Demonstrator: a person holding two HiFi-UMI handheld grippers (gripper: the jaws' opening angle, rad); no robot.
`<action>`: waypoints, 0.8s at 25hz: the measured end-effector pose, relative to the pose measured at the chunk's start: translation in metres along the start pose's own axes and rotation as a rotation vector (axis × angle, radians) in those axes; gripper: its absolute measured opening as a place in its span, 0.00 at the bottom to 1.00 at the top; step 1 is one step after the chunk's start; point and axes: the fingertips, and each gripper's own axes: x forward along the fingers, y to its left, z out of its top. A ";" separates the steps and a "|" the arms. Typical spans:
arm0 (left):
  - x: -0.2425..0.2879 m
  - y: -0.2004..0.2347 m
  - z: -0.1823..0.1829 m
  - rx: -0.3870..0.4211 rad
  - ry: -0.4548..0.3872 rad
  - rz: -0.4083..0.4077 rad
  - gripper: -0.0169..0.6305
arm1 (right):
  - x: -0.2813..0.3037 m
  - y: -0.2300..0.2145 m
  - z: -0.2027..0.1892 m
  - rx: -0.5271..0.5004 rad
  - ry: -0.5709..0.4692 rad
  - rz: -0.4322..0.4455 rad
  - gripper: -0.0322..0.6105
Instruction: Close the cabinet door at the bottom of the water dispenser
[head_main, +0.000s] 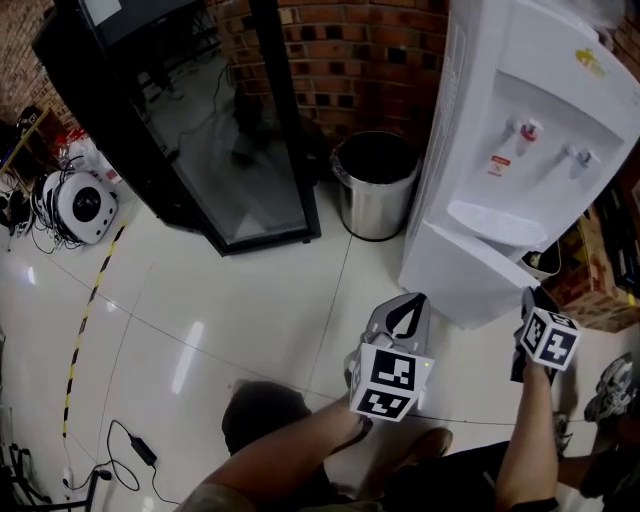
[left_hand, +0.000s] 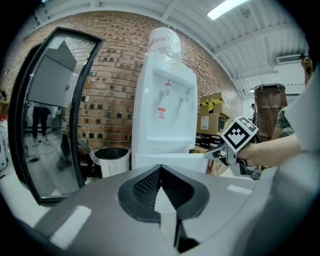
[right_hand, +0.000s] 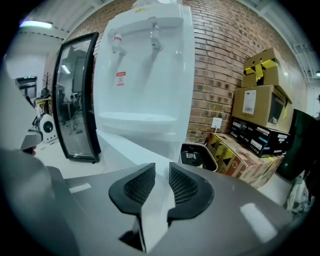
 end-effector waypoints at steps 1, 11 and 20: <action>0.001 0.003 -0.001 -0.003 0.003 0.007 0.03 | 0.005 -0.005 0.002 0.011 -0.007 -0.013 0.16; 0.000 0.027 0.005 -0.013 -0.006 0.056 0.03 | 0.055 -0.035 0.034 0.208 -0.130 -0.056 0.12; 0.004 0.041 0.002 -0.031 -0.003 0.091 0.03 | 0.062 -0.051 0.031 0.363 -0.170 -0.070 0.06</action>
